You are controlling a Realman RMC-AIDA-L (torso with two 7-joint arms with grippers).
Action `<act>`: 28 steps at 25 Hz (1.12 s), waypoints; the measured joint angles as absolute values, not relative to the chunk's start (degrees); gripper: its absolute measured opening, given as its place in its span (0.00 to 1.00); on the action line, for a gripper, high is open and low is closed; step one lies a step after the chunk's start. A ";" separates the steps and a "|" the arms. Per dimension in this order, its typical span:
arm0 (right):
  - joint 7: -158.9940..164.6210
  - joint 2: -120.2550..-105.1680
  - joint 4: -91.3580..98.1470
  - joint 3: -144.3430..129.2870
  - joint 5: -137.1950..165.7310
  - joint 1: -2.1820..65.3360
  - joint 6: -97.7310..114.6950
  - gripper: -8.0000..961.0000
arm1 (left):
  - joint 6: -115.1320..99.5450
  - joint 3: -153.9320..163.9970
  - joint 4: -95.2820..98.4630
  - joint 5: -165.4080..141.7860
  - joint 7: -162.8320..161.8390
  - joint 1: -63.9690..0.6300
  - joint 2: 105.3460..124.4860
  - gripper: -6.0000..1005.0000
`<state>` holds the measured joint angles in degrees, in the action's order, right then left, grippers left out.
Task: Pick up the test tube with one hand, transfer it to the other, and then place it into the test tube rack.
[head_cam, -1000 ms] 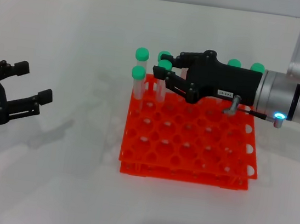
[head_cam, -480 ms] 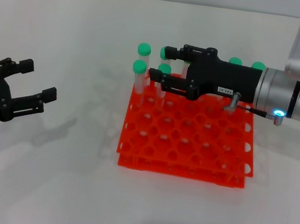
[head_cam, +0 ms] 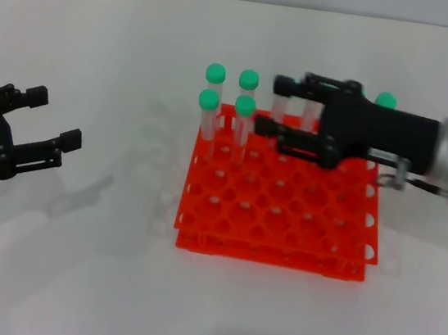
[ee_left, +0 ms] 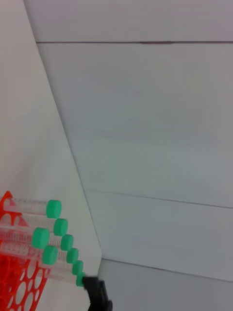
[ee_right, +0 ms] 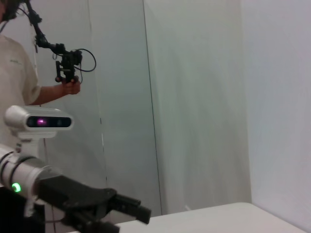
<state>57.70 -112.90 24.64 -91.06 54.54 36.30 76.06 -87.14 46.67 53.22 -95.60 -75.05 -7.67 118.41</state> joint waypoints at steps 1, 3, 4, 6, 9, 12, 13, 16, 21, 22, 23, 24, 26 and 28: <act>57.89 -111.98 24.55 -91.07 54.54 35.56 77.41 0.68 | -87.21 46.71 53.21 -95.60 -75.06 -7.82 118.30 0.87; 58.02 -110.36 23.73 -91.22 54.89 34.51 79.55 0.68 | -87.58 47.00 53.11 -95.67 -75.10 -8.35 117.96 0.87; 58.02 -109.53 23.19 -91.20 55.50 33.97 80.48 0.69 | -88.16 47.08 52.84 -95.97 -75.13 -8.78 117.67 0.87; 58.02 -108.32 22.41 -91.13 57.75 33.18 81.70 0.69 | -89.62 47.06 51.68 -96.88 -75.46 -10.16 116.85 0.87; 58.03 -107.37 21.16 -91.05 61.61 32.72 82.54 0.70 | -91.32 46.87 49.09 -99.15 -77.02 -12.96 115.09 0.87; 57.70 -107.12 19.70 -91.03 63.00 32.51 82.49 0.70 | -93.40 46.86 46.16 -102.06 -78.70 -16.46 113.14 0.87; 57.54 -107.07 19.39 -91.00 63.15 32.34 82.17 0.73 | -94.10 46.86 45.51 -102.70 -78.93 -17.36 112.68 0.87; 56.69 -107.02 18.70 -90.73 63.24 31.84 81.42 0.81 | -96.75 46.86 44.29 -104.55 -79.46 -19.87 111.19 0.87; 55.28 -106.99 18.47 -90.22 63.30 30.92 81.19 0.84 | -100.18 46.88 43.60 -108.10 -80.74 -23.14 109.87 0.87; 55.21 -106.99 18.45 -90.21 63.30 30.88 81.17 0.84 | -100.34 46.91 43.60 -108.50 -80.87 -23.45 109.76 0.87; 55.13 -106.98 18.45 -90.20 63.31 30.82 81.11 0.84 | -100.64 46.97 43.58 -109.33 -81.08 -23.94 109.65 0.87; 55.10 -106.98 18.45 -90.20 63.31 30.80 81.09 0.84 | -100.92 47.06 43.58 -109.99 -81.26 -24.43 109.60 0.87; 54.90 -106.97 18.45 -90.18 63.33 30.72 81.01 0.84 | -101.47 47.10 43.56 -111.81 -81.66 -25.33 109.64 0.87; 54.68 -107.06 18.45 -90.17 63.36 30.70 80.99 0.84 | -101.69 47.06 43.56 -113.09 -82.01 -25.93 109.85 0.87</act>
